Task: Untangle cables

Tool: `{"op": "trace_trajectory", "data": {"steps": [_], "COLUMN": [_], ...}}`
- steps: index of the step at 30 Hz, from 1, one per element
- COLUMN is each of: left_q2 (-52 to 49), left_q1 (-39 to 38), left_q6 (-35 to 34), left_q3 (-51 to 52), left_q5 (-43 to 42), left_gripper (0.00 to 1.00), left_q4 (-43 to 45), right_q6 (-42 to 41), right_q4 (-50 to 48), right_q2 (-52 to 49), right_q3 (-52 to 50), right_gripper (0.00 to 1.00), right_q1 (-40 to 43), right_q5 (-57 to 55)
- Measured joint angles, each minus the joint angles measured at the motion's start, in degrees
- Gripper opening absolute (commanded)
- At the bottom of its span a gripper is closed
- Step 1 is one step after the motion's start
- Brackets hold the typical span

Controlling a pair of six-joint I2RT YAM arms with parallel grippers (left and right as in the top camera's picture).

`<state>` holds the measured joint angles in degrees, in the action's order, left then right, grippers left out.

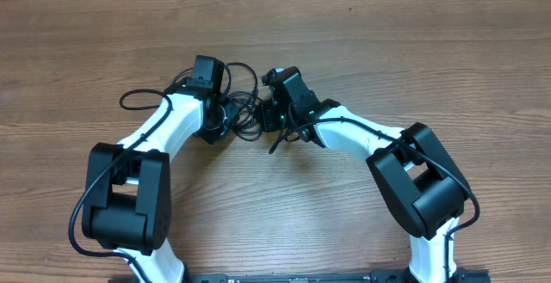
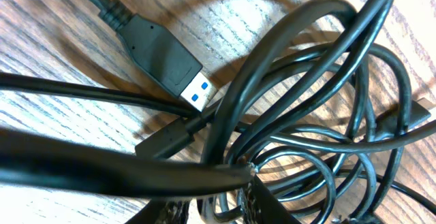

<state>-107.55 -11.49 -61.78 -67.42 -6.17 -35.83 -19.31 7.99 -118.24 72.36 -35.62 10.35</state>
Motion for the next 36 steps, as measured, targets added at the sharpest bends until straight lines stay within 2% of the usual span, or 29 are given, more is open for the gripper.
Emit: {"op": "trace_trajectory", "data": {"steps": [2,6,12,18,22,28,36], "left_q2": [0.00,0.00,0.00,0.00,0.00,0.00,0.00], "left_q1": [0.00,0.00,-0.04,-0.04,-0.04,-0.04,-0.02], "left_q6": [0.13,0.92,1.77,1.95,2.36,3.50,4.39], "left_q3": [0.00,0.00,0.00,0.00,0.00,0.00,0.00], "left_q5": [-0.02,-0.02,0.00,-0.02,-0.04,-0.09,-0.48], "left_gripper": [0.17,0.16,0.11,0.08,0.04,0.04,0.04], "left_q4": [-0.13,-0.13,-0.15,-0.11,-0.07,0.11,0.11], "right_q6": [0.04,0.09,0.00,0.09,0.04,0.04,0.04], "right_q4": [-0.48,-1.49,-1.51,-1.55,-1.53,-1.55,-1.53], "right_q2": [0.00,-0.28,-0.68,-0.68,-0.68,-0.68,-0.68], "right_q3": [0.00,0.00,0.00,0.00,-0.02,-0.02,-0.02], "right_gripper": [0.34,0.36,0.29,0.46,0.47,0.56,0.56], "right_q1": [0.00,0.00,0.00,-0.02,-0.04,-0.04,-0.07], "right_q5": [-0.07,-0.09,-0.15,0.15,1.05,1.70,1.88]}}
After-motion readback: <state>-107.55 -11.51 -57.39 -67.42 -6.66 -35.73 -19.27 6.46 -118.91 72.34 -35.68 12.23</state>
